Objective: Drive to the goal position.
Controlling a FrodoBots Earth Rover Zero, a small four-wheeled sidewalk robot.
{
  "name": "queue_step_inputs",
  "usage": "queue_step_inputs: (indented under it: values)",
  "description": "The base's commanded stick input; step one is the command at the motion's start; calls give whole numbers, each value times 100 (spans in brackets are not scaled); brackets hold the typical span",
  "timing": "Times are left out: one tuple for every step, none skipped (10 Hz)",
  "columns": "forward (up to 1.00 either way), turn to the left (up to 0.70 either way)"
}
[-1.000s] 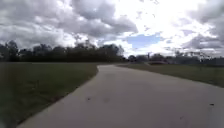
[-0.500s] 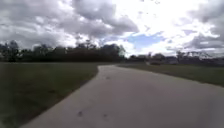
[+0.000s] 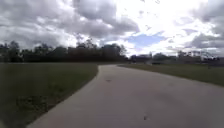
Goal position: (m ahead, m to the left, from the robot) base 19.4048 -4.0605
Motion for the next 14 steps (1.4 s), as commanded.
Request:
queue_step_inputs:
  values:
    - [100, 0]
    - [100, 0]
    - [100, 0]
    - [100, 0]
    - [100, 0]
    - [100, 0]
    - [100, 0]
    - [100, 0]
    - [100, 0]
    - [100, 0]
    - [100, 0]
    - [100, 0]
    - [100, 0]
    - [100, 0]
